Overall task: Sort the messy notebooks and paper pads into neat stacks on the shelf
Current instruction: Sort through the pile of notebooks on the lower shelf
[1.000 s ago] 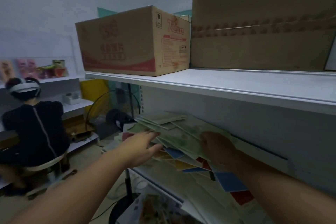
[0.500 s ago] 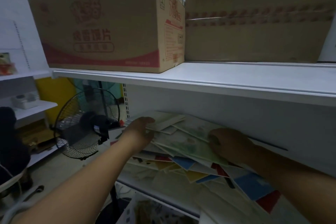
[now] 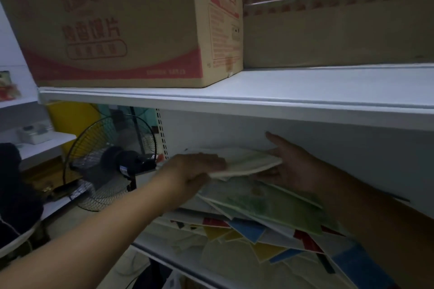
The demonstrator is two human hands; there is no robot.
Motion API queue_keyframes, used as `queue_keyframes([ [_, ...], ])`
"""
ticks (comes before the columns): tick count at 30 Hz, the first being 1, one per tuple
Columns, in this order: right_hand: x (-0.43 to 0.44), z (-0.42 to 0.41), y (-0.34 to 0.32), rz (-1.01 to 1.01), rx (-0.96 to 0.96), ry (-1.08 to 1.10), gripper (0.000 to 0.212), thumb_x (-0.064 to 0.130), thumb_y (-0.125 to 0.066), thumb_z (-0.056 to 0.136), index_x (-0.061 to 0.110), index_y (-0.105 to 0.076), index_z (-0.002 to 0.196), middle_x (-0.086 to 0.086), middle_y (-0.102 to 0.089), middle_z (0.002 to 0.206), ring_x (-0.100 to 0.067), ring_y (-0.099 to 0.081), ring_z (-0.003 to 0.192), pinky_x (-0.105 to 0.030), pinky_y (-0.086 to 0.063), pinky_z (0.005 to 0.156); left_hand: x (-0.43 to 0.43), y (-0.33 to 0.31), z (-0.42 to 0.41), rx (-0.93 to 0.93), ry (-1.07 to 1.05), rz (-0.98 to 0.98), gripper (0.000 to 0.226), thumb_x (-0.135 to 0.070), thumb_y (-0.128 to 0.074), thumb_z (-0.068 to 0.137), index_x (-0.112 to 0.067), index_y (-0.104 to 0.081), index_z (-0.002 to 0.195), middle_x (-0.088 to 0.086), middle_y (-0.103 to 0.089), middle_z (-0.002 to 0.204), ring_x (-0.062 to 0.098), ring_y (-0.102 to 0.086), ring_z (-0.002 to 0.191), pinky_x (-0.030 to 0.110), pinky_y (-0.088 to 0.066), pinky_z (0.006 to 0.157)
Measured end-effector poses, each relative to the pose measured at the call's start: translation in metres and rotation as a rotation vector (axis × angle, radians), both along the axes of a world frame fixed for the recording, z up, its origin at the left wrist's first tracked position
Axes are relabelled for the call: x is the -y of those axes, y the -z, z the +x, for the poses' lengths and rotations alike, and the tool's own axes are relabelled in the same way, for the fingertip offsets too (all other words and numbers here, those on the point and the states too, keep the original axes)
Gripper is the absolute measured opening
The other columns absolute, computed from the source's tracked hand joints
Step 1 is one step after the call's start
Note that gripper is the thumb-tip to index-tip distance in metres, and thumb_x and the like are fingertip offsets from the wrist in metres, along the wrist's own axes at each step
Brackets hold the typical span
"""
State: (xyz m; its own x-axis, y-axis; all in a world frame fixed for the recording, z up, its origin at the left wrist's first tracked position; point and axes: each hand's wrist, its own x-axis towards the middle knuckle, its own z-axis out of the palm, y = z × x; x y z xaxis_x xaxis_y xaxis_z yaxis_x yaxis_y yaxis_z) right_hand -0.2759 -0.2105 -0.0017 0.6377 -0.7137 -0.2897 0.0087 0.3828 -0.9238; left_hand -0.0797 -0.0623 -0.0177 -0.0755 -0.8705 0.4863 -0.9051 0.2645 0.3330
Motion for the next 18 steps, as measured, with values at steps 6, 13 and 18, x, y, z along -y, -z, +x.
queue_keyframes([
  [6, -0.011, 0.011, 0.008, -0.129, 0.100, 0.064, 0.031, -0.002, -0.048, 0.092, 0.000, -0.058, 0.122, -0.016, -0.065, 0.110, -0.028, -0.062, 0.098, -0.029, -0.058, 0.072, -0.009, 0.002, -0.005, -0.661, -0.172, -0.049, 0.084, -0.003, -0.071, 0.079, -0.050, -0.031, 0.136, -0.028, -0.014, 0.151, -0.003, -0.018, 0.140, 0.022, -0.031, 0.112],
  [13, -0.048, 0.020, -0.001, -0.455, 0.139, 0.187, 0.030, 0.005, -0.052, 0.092, 0.024, -0.066, 0.109, -0.004, -0.069, 0.110, -0.021, -0.066, 0.096, -0.028, -0.057, 0.075, 0.000, -0.021, -0.001, -1.780, 0.144, 0.311, 0.023, -0.022, -0.044, 0.098, -0.013, -0.065, 0.101, 0.013, -0.073, 0.096, 0.030, -0.070, 0.084, 0.045, -0.050, 0.081],
  [18, -0.059, -0.003, 0.004, -0.871, -0.418, 0.105, 0.037, 0.041, -0.044, 0.096, 0.030, -0.057, 0.129, 0.016, -0.055, 0.131, -0.003, -0.053, 0.120, -0.016, -0.038, 0.100, -0.002, -0.001, 0.028, -1.671, 0.144, 0.335, 0.022, -0.007, -0.049, 0.095, -0.019, -0.063, 0.106, 0.007, -0.075, 0.091, 0.026, -0.073, 0.078, 0.042, -0.056, 0.066],
])
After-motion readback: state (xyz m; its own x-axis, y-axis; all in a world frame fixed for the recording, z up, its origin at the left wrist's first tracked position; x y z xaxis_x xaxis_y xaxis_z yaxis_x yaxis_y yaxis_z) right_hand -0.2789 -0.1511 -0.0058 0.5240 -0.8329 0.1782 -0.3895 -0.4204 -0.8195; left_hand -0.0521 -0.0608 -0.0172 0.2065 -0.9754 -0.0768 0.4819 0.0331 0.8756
